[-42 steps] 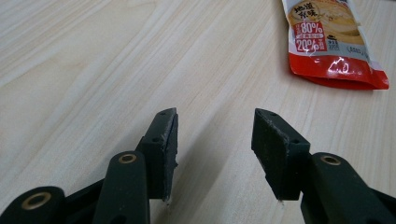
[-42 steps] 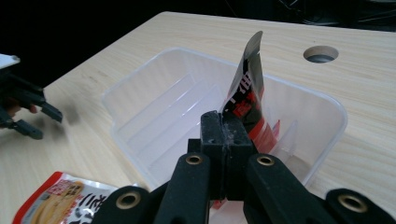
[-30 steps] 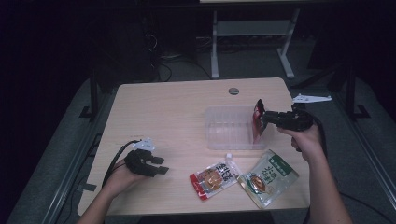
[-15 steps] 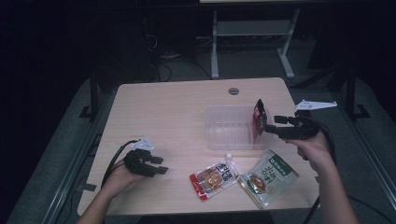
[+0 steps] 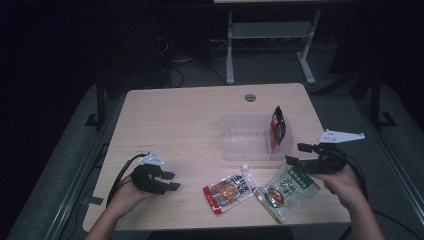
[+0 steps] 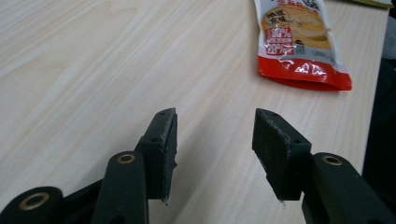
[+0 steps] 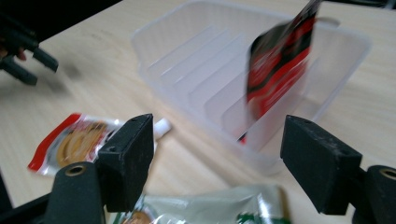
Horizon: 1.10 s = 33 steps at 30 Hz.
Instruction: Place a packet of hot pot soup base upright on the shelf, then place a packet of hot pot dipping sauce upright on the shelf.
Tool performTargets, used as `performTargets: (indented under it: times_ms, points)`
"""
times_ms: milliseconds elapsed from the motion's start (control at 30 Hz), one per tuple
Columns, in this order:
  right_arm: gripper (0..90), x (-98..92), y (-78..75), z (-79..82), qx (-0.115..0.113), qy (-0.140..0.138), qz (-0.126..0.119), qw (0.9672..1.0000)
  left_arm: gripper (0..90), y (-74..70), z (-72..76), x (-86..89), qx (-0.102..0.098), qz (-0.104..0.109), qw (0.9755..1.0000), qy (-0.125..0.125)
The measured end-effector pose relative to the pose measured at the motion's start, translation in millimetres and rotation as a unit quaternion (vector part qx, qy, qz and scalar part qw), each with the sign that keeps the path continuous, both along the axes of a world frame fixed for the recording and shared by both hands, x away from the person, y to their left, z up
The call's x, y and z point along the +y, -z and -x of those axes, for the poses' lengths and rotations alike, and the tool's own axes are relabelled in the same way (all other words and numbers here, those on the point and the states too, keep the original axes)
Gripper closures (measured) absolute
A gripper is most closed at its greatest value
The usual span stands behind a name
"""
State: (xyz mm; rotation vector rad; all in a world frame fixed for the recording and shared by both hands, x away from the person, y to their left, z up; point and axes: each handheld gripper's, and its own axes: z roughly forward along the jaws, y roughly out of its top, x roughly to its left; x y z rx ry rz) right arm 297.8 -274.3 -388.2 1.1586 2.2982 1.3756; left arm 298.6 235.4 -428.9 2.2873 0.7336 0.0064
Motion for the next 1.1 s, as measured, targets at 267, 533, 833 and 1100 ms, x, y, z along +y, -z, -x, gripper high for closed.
performTargets:
  times_ms: [267,533,833,1100]
  points:
    - [25.5,16.8,19.3,13.0,0.015,-0.029,0.005,0.9995,60.0,-5.7,4.2,-14.8,-0.012,0.007,0.9999,0.007]
    - [25.6,38.3,30.8,10.6,0.023,-0.062,0.018,0.9976,87.0,-8.2,7.2,-30.4,-0.019,0.008,0.9991,0.036]
    - [25.5,53.6,34.5,11.5,0.031,-0.086,0.030,0.9954,89.7,-11.1,16.4,-69.6,-0.017,0.016,0.9967,0.078]
    - [25.5,59.2,36.5,10.4,0.032,-0.097,0.037,0.9941,89.7,-7.0,19.5,-107.6,-0.010,0.016,0.9944,0.104]
